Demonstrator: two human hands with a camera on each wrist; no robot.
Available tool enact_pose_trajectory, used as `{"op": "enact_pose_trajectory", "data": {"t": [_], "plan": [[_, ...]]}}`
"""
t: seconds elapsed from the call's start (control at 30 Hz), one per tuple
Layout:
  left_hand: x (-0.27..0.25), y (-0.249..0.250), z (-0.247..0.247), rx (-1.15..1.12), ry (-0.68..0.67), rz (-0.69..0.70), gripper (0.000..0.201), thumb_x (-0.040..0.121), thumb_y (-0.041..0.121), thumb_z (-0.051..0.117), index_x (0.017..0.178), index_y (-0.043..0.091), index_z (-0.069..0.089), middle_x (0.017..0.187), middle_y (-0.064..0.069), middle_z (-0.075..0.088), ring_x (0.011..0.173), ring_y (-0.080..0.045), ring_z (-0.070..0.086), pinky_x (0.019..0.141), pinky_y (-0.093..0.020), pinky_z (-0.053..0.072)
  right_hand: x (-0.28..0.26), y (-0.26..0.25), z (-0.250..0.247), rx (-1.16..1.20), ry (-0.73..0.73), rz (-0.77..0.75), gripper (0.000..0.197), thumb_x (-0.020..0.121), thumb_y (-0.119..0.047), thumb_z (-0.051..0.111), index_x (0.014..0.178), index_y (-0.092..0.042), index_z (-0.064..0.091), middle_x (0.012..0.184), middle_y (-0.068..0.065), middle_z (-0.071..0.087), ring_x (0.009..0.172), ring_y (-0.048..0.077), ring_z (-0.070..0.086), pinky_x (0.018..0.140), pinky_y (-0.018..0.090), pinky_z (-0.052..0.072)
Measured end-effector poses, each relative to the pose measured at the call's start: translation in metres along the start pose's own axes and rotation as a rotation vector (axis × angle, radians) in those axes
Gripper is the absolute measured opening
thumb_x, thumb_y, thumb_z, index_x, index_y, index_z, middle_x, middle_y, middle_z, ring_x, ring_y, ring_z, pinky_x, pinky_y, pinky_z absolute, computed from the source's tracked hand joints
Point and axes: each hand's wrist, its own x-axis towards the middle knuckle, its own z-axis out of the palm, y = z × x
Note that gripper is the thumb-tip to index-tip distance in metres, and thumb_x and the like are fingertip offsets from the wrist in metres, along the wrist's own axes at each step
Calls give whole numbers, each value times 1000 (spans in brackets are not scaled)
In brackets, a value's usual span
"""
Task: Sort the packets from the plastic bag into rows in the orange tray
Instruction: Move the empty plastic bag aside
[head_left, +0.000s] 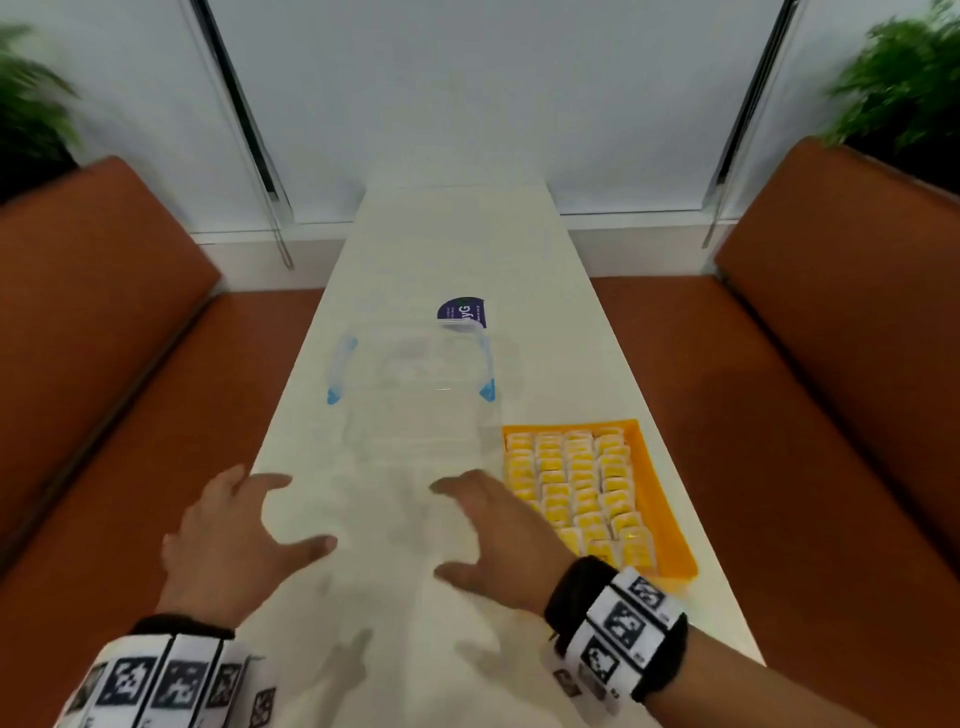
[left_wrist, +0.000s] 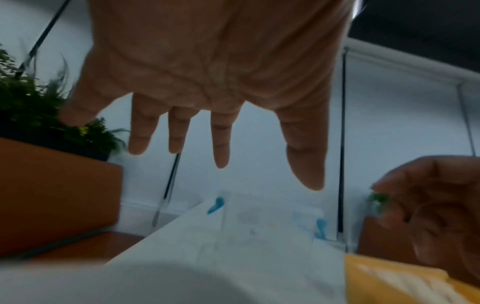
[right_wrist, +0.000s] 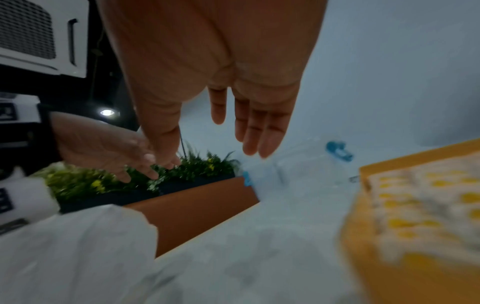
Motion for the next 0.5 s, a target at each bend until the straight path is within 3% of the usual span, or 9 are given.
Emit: {"op": "enact_pose_trajectory", "data": {"t": [0.1, 0.17, 0.23, 0.3, 0.4, 0.5], "plan": [[9, -32, 30, -125, -262, -118, 112, 44, 69, 77, 138, 31, 32, 155, -10, 12, 140, -34, 20, 109, -55, 25, 13, -23, 42, -10, -254, 39, 96, 72, -41, 77, 146, -31, 18, 142, 4, 30, 126, 26, 40, 100, 41, 44], [17, -45, 52, -240, -373, -133, 127, 34, 63, 83, 142, 23, 28, 153, -15, 17, 137, -33, 26, 108, -48, 30, 19, -38, 66, 1, -341, 73, 103, 69, -41, 79, 147, -35, 12, 147, 4, 24, 129, 30, 39, 101, 45, 42], [20, -48, 71, -309, -400, -125, 119, 43, 39, 90, 142, 17, 29, 149, -16, 26, 133, -32, 32, 106, -44, 32, 21, -50, 87, -6, -392, 81, 105, 68, -39, 81, 147, -37, 10, 149, 5, 23, 129, 33, 40, 100, 47, 43], [18, -51, 90, -257, -386, -71, 101, 55, 19, 86, 140, 15, 32, 144, -13, 32, 130, -30, 36, 106, -40, 35, 21, -57, 103, -1, -415, 100, 108, 67, -34, 82, 147, -36, 10, 148, 5, 24, 127, 33, 42, 99, 48, 44], [18, -51, 111, -153, -352, 1, 77, 70, 3, 66, 138, 21, 33, 140, -10, 33, 122, -29, 44, 105, -38, 39, 17, -60, 110, 57, -405, 154, 114, 65, -31, 85, 148, -34, 6, 146, 5, 26, 127, 33, 43, 99, 48, 44], [16, -53, 123, -293, -320, 64, 69, 74, -14, 47, 136, 16, 36, 130, -14, 39, 112, -27, 50, 100, -35, 42, 11, -55, 110, 100, -385, 222, 118, 65, -32, 85, 149, -33, 3, 148, 3, 24, 129, 30, 42, 102, 45, 42]]}}
